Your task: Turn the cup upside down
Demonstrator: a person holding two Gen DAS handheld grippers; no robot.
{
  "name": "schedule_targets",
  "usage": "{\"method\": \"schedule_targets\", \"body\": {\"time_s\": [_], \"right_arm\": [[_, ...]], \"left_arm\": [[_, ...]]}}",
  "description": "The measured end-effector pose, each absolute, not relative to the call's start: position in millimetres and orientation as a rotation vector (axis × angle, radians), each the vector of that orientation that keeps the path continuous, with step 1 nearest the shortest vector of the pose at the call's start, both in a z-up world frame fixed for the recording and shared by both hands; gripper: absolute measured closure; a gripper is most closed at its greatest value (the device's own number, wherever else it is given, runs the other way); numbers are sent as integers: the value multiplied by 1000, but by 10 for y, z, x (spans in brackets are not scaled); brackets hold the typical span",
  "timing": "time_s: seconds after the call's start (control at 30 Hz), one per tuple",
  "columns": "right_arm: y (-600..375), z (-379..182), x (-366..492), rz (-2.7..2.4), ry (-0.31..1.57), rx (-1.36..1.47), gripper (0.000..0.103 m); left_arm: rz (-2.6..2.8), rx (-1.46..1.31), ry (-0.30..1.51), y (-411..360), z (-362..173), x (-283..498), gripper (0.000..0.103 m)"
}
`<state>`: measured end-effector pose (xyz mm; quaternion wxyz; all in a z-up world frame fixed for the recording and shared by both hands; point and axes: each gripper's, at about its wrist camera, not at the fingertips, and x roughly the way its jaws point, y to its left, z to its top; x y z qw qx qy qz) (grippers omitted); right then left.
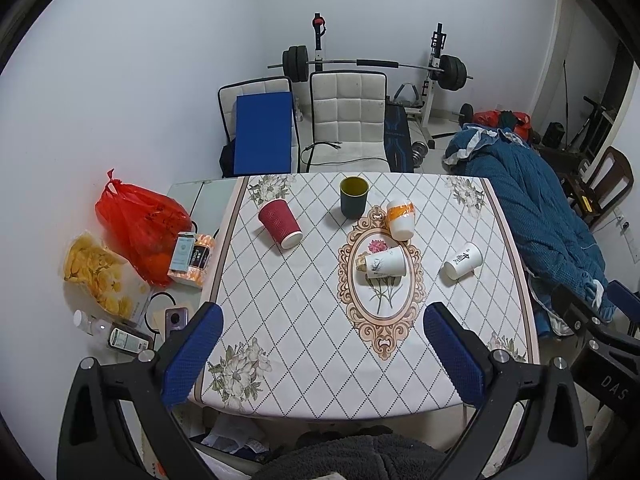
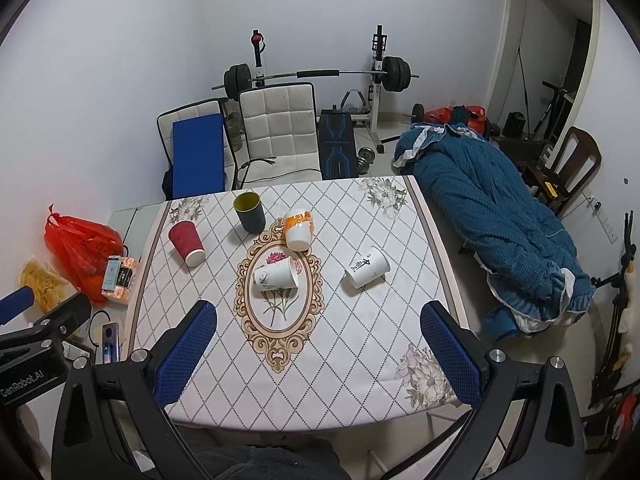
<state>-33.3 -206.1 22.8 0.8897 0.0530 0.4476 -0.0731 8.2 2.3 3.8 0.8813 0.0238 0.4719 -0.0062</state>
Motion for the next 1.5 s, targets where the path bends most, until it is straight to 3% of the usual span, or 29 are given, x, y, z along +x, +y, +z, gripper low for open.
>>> {"method": "schedule_targets", "body": {"time_s": [1.5], "right_arm": [[-2033,376,-263,-147,929,107,0]], "left_arm": [[-14,49,992,-91,7,99,0]]}}
